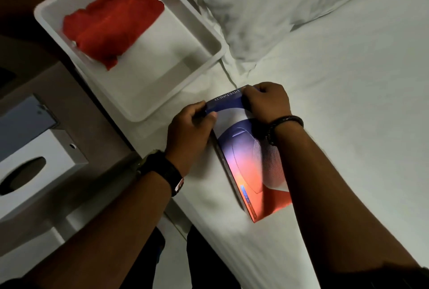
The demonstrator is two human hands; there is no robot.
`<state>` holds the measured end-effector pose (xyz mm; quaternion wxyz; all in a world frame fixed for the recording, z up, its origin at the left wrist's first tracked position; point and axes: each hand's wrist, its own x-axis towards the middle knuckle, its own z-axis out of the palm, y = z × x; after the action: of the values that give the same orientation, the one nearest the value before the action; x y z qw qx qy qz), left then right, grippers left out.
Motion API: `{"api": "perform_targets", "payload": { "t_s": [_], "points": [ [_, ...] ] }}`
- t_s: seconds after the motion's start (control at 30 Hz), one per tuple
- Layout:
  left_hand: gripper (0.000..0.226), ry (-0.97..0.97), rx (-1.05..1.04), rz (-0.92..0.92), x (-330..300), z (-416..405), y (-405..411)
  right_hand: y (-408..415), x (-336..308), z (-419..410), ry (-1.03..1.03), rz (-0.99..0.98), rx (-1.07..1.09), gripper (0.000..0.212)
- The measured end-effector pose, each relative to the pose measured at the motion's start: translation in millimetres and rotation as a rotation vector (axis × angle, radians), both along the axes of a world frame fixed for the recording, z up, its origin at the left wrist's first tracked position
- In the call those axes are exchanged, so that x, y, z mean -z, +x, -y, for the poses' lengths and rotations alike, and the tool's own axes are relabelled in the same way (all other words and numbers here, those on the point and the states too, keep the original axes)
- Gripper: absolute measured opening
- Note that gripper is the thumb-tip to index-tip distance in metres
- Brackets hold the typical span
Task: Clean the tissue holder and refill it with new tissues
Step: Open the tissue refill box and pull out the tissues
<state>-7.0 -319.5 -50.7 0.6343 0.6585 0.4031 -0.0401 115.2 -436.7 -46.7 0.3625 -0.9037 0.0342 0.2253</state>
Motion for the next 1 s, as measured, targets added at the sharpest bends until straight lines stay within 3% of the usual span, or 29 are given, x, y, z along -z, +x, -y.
{"api": "perform_targets", "payload": {
  "t_s": [0.2, 0.4, 0.53, 0.7, 0.87, 0.93, 1.0],
  "points": [
    [0.03, -0.077, -0.085, 0.091, 9.9, -3.9, -10.4, -0.3, 0.5, 3.9, 0.194, -0.028, 0.01, 0.032],
    [0.038, -0.164, -0.089, 0.088, 12.7, -10.8, -21.7, -2.3, -0.1, 4.5, 0.316, -0.07, 0.021, 0.025],
    [0.004, -0.192, -0.029, 0.078, 10.5, -15.4, -27.2, 1.6, -6.3, 18.1, 0.364, -0.08, 0.023, 0.025],
    [0.035, -0.312, -0.02, 0.037, 9.2, -17.9, -23.3, -11.0, -12.0, 25.1, 0.37, -0.048, 0.003, 0.034],
    [0.023, -0.216, 0.08, -0.039, 17.0, -21.4, -19.1, -30.7, -9.1, 28.5, 0.425, -0.074, 0.064, 0.03],
    [0.022, -0.209, 0.156, -0.071, 18.8, -23.9, -17.1, -39.7, -5.7, 30.4, 0.386, -0.011, 0.088, 0.038],
    [0.02, -0.249, 0.195, -0.104, 18.0, -27.9, -15.0, -45.4, -2.2, 30.6, 0.344, 0.043, 0.06, 0.024]
  ]
}}
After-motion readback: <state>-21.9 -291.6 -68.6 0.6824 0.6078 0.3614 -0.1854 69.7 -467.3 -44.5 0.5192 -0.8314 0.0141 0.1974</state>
